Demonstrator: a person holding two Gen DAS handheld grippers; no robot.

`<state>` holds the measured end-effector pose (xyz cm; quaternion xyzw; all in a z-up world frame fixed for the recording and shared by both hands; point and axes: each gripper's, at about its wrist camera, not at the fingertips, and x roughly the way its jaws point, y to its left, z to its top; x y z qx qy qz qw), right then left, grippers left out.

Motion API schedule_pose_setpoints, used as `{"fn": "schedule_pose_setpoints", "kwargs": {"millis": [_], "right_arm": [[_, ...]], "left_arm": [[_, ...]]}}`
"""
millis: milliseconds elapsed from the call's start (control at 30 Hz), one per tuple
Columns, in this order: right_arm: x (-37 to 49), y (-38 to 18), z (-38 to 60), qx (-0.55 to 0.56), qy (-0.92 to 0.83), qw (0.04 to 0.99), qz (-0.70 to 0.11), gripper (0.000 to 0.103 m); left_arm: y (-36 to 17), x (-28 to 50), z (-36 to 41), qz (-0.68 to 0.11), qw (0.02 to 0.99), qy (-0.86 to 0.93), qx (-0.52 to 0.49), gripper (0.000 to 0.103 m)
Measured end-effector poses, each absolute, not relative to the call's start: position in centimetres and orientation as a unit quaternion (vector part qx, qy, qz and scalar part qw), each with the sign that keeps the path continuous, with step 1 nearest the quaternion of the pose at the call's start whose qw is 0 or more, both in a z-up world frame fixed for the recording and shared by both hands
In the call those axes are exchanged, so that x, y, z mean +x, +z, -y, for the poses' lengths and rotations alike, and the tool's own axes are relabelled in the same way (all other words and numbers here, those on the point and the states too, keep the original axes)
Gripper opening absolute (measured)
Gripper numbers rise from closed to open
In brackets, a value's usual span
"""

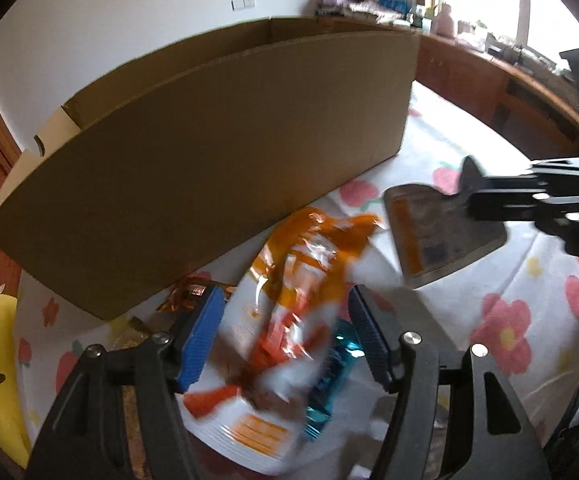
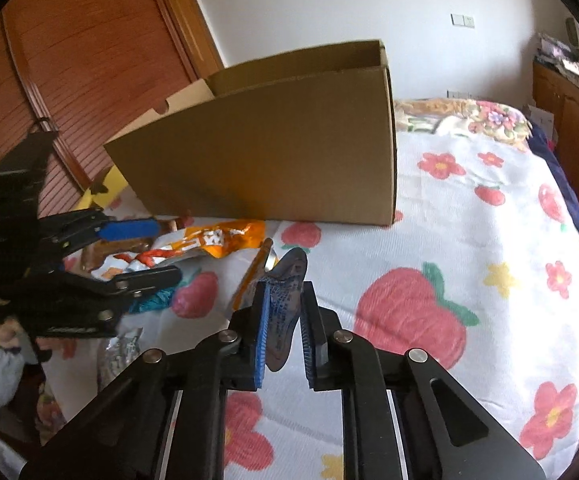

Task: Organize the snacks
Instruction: 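Grasp the orange snack bag with the left gripper while the right gripper grasps a silver sachet, then carry the orange bag and silver sachet over the cardboard box with both grippers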

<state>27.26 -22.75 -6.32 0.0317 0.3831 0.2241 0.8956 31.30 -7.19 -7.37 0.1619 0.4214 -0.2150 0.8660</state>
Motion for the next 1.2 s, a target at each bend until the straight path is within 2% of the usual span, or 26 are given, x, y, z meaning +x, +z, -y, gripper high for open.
{"fn": "schedule_pose_setpoints", "kwargs": {"millis": [433, 533, 600, 800, 900, 1200], "right_arm": [[26.1, -5.9, 23.5, 0.028, 0.221, 0.902, -0.371, 0.010], [25.8, -5.7, 23.5, 0.027, 0.220, 0.903, -0.369, 0.010], [25.5, -5.5, 23.5, 0.028, 0.223, 0.903, -0.367, 0.008], [24.9, -5.3, 23.4, 0.028, 0.221, 0.904, -0.365, 0.007], [24.6, -5.3, 23.4, 0.028, 0.221, 0.904, -0.364, 0.007], [24.0, -4.6, 22.9, 0.022, 0.224, 0.907, -0.356, 0.006]], "left_arm": [[-8.3, 32.1, 8.5, -0.433, 0.856, -0.200, 0.200, 0.066], [-8.1, 32.2, 8.1, -0.430, 0.857, -0.203, 0.198, 0.060], [-7.6, 31.7, 7.8, -0.422, 0.859, -0.206, 0.203, 0.048], [-6.9, 30.7, 7.3, -0.411, 0.865, -0.199, 0.209, 0.032], [-6.1, 30.0, 6.9, -0.396, 0.873, -0.198, 0.202, 0.030], [-3.0, 27.9, 4.9, -0.359, 0.897, -0.201, 0.163, 0.031]]}}
